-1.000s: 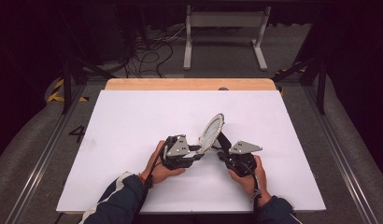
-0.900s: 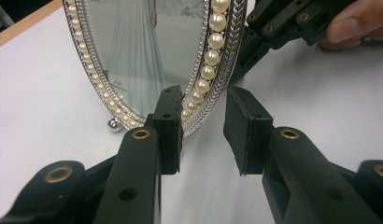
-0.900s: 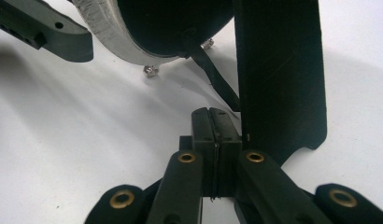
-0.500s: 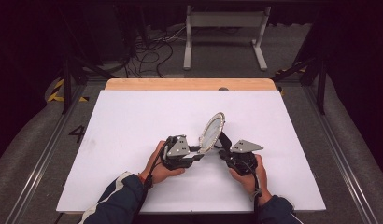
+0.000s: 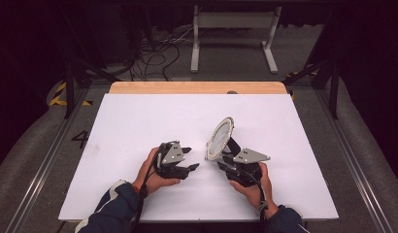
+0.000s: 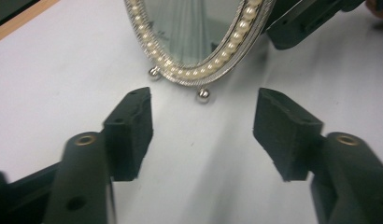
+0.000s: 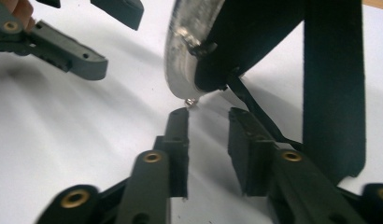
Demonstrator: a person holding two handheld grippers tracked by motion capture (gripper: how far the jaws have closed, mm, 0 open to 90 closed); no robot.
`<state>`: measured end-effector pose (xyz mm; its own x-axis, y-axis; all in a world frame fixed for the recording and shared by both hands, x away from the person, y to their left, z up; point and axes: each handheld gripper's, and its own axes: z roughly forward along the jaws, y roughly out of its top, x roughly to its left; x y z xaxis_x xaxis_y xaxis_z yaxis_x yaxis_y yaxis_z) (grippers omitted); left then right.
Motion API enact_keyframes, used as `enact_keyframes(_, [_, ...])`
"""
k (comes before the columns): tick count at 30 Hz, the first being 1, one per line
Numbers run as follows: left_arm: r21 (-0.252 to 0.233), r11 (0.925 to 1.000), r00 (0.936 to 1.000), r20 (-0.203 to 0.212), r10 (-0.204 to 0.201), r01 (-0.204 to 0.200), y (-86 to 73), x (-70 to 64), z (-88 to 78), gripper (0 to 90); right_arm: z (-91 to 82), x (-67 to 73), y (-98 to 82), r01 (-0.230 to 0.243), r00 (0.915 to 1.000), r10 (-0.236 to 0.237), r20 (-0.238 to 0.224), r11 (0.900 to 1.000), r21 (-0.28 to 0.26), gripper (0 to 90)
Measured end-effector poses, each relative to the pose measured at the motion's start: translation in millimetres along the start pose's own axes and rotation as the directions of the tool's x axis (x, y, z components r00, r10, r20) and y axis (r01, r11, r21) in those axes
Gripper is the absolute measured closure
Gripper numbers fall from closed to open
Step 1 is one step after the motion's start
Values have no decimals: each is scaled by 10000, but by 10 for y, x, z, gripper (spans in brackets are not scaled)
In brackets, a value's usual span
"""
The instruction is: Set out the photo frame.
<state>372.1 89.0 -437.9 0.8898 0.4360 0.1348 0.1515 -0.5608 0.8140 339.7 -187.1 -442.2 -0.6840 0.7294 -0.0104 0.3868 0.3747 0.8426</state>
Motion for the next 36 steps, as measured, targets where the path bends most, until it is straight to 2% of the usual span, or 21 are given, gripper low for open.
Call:
enact_keyframes(1, [0, 10000, 10000, 0, 0, 0, 0, 0, 0, 326, 0, 0, 0, 0, 10000, 0, 0, 10000, 0, 660])
enact_keyframes(7, [316, 9995, 9986, -534, -22, 39, -143, 2, -203, 267, 33, 36, 49, -340, 9991, 346, 245, 9991, -241, 529])
enact_keyframes(8, [320, 9994, 9980, -612, -130, 150, -179, -1, -236, 256, 43, 43, 57, -445, 9986, 453, 264, 9986, -300, 512])
enact_keyframes(11, [487, 9983, 9965, -781, -287, 325, -300, 14, -341, 242, 84, 78, 79, -364, 9981, 381, 484, 9987, -347, 486])
enact_keyframes(12, [552, 9977, 9955, -877, -347, 396, -346, 24, -375, 237, 100, 86, 92, -575, 9972, 593, 461, 9976, -384, 468])
enact_keyframes(14, [650, 9968, 9944, -974, -406, 471, -388, 30, -410, 232, 112, 96, 106, -692, 9963, 715, 482, 9965, -479, 454])
enact_keyframes(21, [681, 9942, 9898, -1213, -749, 835, -567, 53, -600, 221, 201, 201, 172, -625, 9945, 676, 803, 9960, -645, 400])
enact_keyframes(25, [636, 9934, 9886, -1228, -876, 959, -601, 52, -628, 220, 279, 198, 182, -783, 9915, 845, 993, 9948, -656, 394])
enact_keyframes(31, [744, 9937, 9906, -1145, -753, 842, -598, 33, -598, 217, 343, 190, 214, -996, 9851, 1099, 1324, 9916, -822, 392])
enact_keyframes(34, [792, 9935, 9909, -1130, -725, 818, -595, 32, -583, 217, 366, 160, 222, -1330, 9797, 1451, 1385, 9867, -934, 417])
enact_keyframes(36, [807, 9935, 9912, -1125, -705, 798, -594, 29, -572, 216, 378, 151, 221, -1389, 9790, 1511, 1368, 9858, -946, 448])
